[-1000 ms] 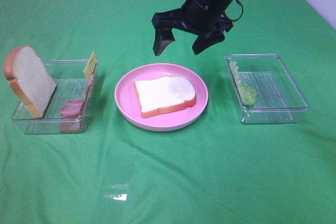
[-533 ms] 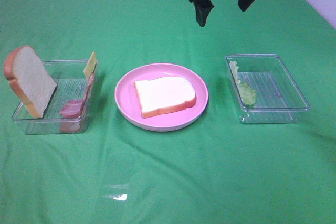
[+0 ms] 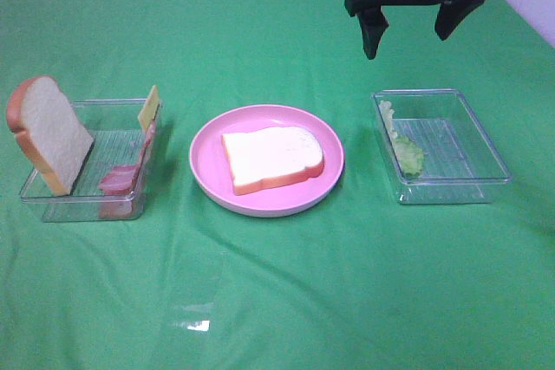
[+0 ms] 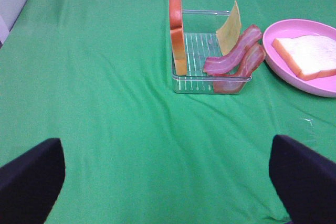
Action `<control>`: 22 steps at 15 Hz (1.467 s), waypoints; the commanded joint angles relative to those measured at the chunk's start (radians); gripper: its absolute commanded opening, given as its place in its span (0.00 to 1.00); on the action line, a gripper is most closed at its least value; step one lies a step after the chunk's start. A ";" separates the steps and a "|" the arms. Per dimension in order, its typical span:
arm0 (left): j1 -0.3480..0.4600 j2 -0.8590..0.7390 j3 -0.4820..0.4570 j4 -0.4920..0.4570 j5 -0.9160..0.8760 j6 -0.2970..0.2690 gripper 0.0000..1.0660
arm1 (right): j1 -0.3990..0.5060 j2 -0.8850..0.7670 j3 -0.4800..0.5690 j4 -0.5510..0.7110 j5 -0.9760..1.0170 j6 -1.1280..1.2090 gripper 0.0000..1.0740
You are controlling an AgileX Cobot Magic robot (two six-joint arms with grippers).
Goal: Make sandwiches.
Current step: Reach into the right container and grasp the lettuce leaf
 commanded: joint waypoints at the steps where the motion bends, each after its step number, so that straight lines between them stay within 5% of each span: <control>1: 0.001 -0.014 0.002 -0.008 -0.004 0.002 0.92 | -0.006 0.023 0.085 0.013 0.050 0.033 0.86; 8: 0.001 -0.014 0.002 -0.008 -0.004 0.002 0.92 | -0.006 0.109 0.093 0.107 0.026 0.103 0.86; 22: 0.001 -0.014 0.002 -0.008 -0.004 0.002 0.92 | -0.006 0.171 0.093 0.065 -0.040 0.221 0.80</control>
